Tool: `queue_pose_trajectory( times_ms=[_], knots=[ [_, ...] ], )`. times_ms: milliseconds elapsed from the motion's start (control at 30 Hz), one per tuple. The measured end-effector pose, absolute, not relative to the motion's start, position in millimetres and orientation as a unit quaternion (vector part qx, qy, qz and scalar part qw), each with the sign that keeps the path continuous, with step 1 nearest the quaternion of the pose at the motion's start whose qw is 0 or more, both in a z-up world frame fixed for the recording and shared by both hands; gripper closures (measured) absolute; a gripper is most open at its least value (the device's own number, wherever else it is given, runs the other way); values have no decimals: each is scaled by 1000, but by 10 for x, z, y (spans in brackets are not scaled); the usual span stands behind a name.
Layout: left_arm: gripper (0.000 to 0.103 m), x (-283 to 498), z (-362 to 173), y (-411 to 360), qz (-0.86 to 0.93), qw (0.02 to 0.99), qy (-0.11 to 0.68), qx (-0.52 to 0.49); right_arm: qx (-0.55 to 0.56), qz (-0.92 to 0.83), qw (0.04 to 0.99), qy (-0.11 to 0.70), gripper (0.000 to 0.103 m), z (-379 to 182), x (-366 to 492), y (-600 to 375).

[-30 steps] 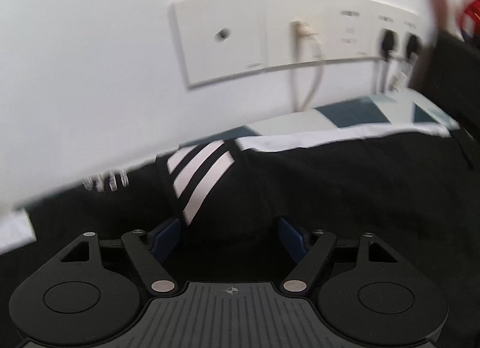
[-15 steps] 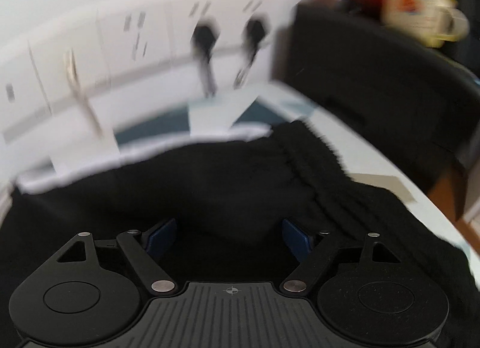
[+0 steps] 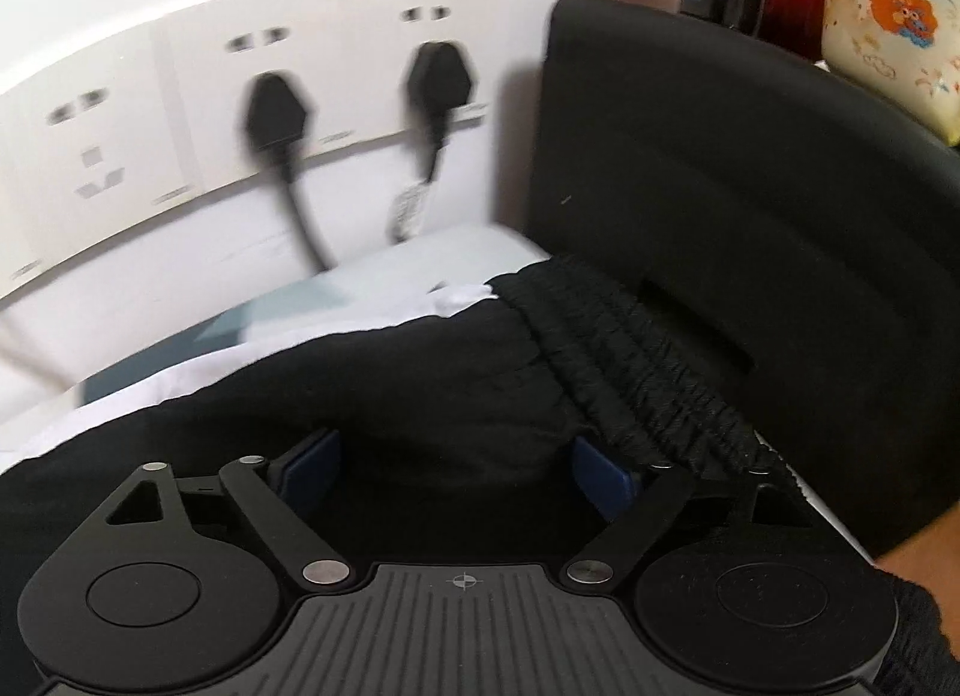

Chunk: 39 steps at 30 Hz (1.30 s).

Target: Fold clothes

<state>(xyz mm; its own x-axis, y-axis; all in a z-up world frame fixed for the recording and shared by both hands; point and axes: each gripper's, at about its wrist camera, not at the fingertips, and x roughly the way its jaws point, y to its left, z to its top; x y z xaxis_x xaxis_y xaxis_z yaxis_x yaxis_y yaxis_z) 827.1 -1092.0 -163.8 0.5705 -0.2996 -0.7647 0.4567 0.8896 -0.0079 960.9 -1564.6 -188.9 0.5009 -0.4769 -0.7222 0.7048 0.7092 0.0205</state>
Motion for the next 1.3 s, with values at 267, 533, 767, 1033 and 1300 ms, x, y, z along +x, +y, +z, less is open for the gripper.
queue_pose_trajectory(
  times_ms=[267,533,767,1033,1300],
  knots=[
    [29,8231,-1541,-10683,-218,871,435,68,193,-345,845,361,12,-1838,9487,-15734],
    [28,7942,-1231,-9684,-161,843,513,-21,370,-252,859,249,1,-1687,8341,-15173],
    [24,7471,-1197,-9437,-120,838,532,-24,309,-259,864,301,1,-1682,7663,-14681],
    [15,7023,-974,-9364,-125,848,514,-27,245,-319,862,309,1,-1549,7003,-14517],
    [9,6259,-1120,-8892,-107,853,510,-32,300,-329,847,291,1,-1533,6092,-14465]
  ],
)
